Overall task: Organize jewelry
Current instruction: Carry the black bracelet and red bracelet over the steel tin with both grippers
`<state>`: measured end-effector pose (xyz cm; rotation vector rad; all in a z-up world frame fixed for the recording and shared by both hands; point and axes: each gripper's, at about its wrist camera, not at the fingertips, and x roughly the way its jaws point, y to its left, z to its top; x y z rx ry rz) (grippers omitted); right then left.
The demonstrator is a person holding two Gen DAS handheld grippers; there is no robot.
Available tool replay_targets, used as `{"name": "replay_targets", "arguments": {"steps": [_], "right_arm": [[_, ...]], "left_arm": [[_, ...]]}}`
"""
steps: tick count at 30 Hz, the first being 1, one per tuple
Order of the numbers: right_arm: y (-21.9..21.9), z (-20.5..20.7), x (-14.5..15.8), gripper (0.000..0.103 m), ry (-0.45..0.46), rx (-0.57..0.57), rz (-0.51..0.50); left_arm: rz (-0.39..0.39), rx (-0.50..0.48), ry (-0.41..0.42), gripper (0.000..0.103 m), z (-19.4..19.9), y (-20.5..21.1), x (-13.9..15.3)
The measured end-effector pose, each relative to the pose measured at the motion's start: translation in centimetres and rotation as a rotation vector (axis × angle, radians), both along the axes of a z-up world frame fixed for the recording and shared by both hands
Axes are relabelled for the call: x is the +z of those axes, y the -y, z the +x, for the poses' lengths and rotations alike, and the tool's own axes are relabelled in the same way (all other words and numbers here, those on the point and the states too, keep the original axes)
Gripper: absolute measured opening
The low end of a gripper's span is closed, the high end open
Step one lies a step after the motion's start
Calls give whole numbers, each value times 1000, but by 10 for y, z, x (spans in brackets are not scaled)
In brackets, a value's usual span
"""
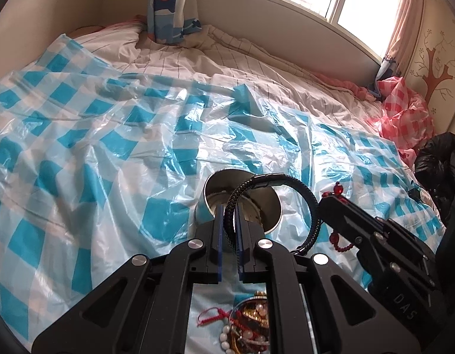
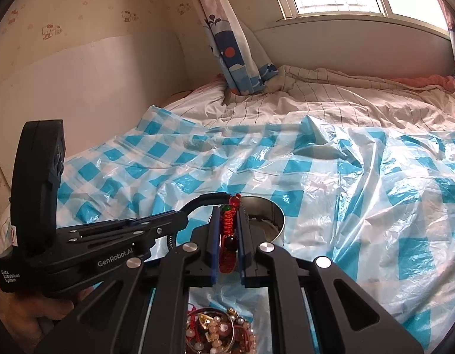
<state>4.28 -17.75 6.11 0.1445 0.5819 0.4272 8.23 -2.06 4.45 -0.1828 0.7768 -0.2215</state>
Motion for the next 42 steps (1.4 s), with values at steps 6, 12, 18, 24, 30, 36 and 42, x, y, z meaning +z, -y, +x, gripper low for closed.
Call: {"name": "replay_targets", "arguments": {"steps": [6,12,18,24,30,36,42], "right_arm": [[-5,14,-6,11,20,18,-19],[-4,33,-17,11,-1,13,-22],[-5,42,-24,11,-15,14,-28],[-7,51,-29,11,-28,18,-33],[-6,60,-36,11,-46,22,-26],[-8,65,-41,11,-60,29,-22],[-9,69,-46,11,-73,32,-14]], "left_arm": [[7,-5,-3,6,17,2,0],[3,-11,-25,6,29,3,-11],[5,-22,-46,6,38,9,-21],[6,-24,-67,6,49,14,-33],[24,-21,-65,6,53,17,-37],[26,-14,-84,8,55,14,-42],[45,2,-81,10,55,13,-43]]}}
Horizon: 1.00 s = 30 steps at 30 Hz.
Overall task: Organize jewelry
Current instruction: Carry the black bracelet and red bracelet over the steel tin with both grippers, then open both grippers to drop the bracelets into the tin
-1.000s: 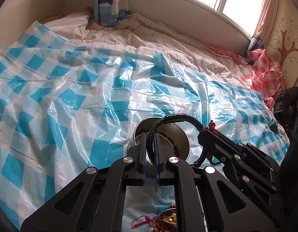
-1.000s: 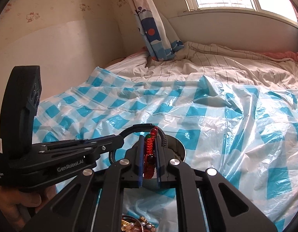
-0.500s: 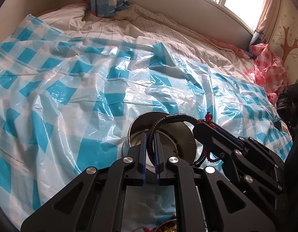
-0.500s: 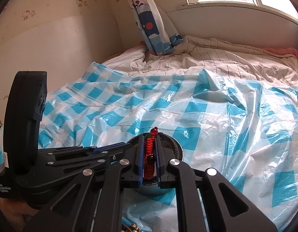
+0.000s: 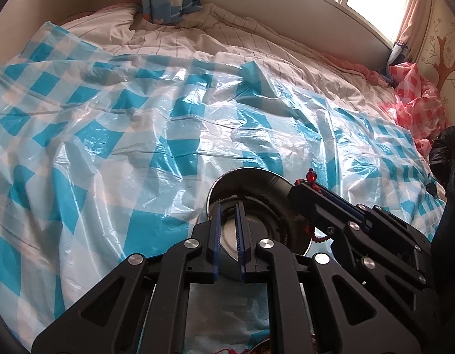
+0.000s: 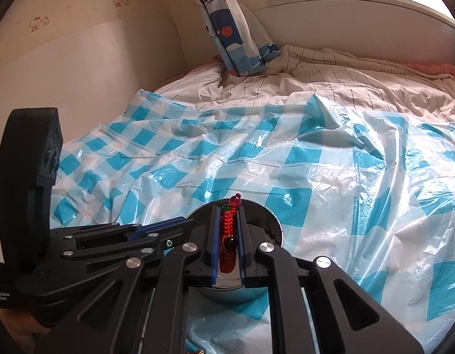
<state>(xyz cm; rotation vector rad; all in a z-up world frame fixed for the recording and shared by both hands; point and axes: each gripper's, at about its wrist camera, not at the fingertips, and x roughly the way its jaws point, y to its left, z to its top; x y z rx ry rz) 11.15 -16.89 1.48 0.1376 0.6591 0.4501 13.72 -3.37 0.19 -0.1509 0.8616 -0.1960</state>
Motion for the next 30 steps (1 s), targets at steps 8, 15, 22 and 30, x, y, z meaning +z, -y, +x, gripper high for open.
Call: {"name": "replay_targets", "arguments": {"steps": [8,15,22,30], "right_arm": [[3,4,-3,32,-22,-4,26],[1,0,4,35,-8,3,31],[15,-12,20,42,-2,-40,46],[32,-42,32,45,-42,-67,52]], "left_arm": [[23,40,11,13,-1,-6,6],[14,58,11,21,-2,-14,9],[-14,57,-7,27,-13,-31,16],[24,-105,-45,36,-46,-29,22]]}}
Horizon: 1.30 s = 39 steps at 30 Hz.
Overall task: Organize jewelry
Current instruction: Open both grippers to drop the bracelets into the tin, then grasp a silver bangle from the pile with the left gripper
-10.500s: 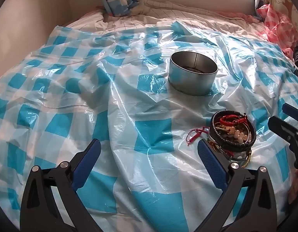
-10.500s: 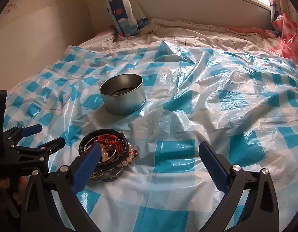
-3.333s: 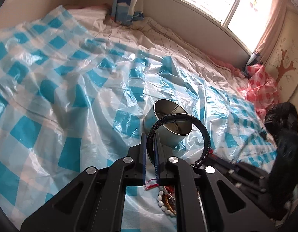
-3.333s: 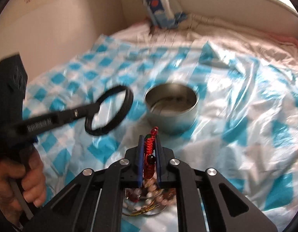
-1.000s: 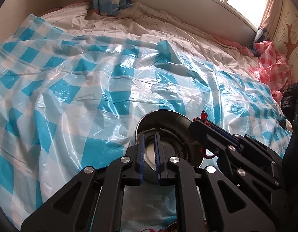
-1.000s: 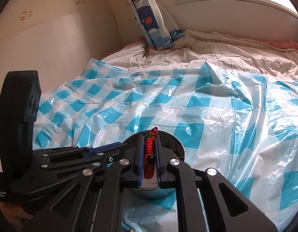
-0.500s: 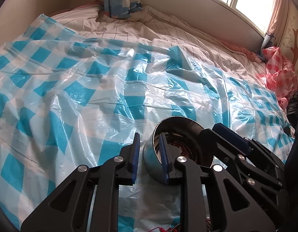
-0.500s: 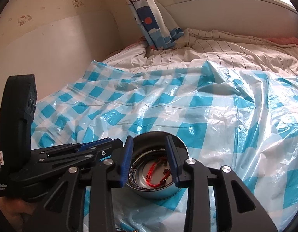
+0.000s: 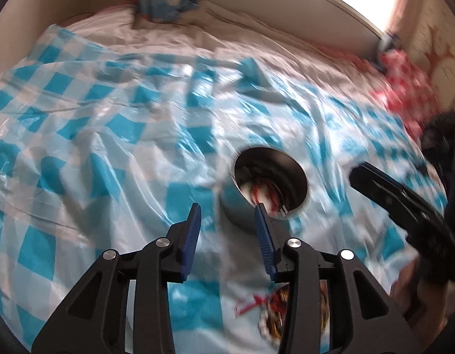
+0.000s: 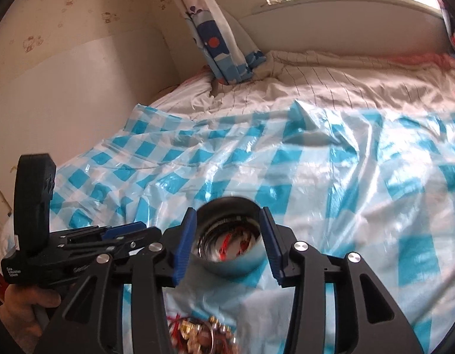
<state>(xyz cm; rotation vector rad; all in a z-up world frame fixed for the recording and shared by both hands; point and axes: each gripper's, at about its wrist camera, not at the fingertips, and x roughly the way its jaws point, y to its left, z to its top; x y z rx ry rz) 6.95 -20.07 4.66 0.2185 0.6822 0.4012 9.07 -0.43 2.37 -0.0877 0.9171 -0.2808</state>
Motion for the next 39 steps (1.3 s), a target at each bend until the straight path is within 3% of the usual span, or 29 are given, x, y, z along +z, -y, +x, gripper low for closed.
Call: {"name": "replay_targets", "arguments": {"steps": [9,15,31,34,36,39], "right_arm": [[12,-34,-17,45,-131,-10,-10],[-1,-54,-31,45,-176,26,-69],[-3,-50,-37,50,-193,20,-74],[-1,-50,-39,50,-202,14,-75],[0,-49,-41,50,-207,12,-77],[0,-49,-42,53,-211,9,-82]], "left_arm": [[48,-178,-96,36,-29,28,-24],[100,-196,-138,36,-32,33,-37],[141,-247,-175,36,-39,38,-51],[135,-265,-173,24,-40,42,-52],[138,-288,-167,8,-42,49,-52],[152,-303,-160,3,-45,54,-51]]}}
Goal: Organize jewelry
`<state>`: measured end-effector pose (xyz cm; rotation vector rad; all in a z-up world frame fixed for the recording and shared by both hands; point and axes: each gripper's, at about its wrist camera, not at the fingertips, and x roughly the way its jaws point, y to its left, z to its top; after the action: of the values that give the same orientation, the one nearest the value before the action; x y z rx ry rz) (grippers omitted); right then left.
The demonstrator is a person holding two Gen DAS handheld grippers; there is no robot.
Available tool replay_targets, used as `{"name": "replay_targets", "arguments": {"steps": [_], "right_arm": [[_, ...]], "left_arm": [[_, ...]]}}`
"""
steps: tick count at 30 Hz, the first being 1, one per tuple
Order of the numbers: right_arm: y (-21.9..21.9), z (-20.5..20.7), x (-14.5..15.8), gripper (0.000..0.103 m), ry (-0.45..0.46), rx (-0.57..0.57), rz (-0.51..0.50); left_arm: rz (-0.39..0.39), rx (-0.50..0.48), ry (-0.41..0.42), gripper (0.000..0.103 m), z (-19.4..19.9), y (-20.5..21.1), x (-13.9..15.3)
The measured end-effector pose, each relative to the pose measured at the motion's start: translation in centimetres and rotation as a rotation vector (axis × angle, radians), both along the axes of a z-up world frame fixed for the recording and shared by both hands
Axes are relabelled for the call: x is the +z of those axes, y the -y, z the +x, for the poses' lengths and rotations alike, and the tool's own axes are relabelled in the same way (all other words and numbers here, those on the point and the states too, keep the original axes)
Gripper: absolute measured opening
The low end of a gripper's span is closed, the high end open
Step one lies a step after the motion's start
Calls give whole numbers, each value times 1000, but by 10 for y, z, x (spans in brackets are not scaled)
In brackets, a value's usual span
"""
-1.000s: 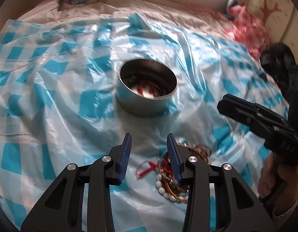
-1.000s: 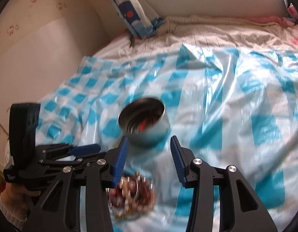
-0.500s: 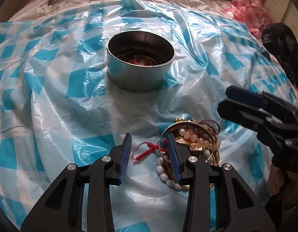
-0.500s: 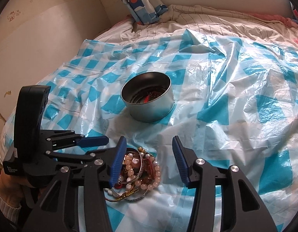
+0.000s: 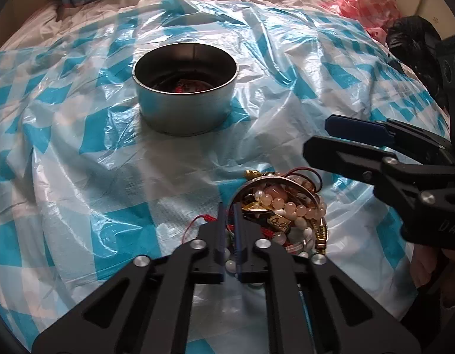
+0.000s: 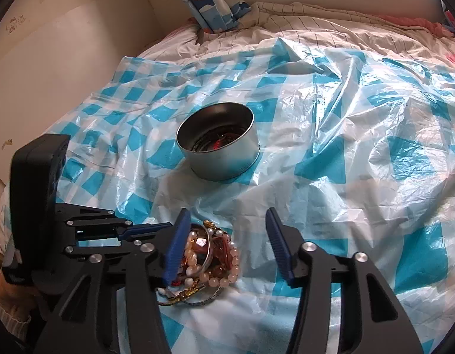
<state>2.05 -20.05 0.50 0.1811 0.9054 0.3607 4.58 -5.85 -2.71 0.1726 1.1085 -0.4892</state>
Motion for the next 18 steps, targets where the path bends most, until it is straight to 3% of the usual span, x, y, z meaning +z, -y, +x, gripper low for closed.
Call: {"name": "replay_targets", "arguments": {"steps": [5,12,18], "right_arm": [[1,0,0,53,-1,-5,-3],[2,2,-3,53,-15,-6,-10],[-19,-3,-7,53,-30,86,-63]], "left_arm": [[-56,37,-5,2,4,-12,8],[-193,160,7,2,19,-52,27],[-221,229,33,2,27,-73,35]]}}
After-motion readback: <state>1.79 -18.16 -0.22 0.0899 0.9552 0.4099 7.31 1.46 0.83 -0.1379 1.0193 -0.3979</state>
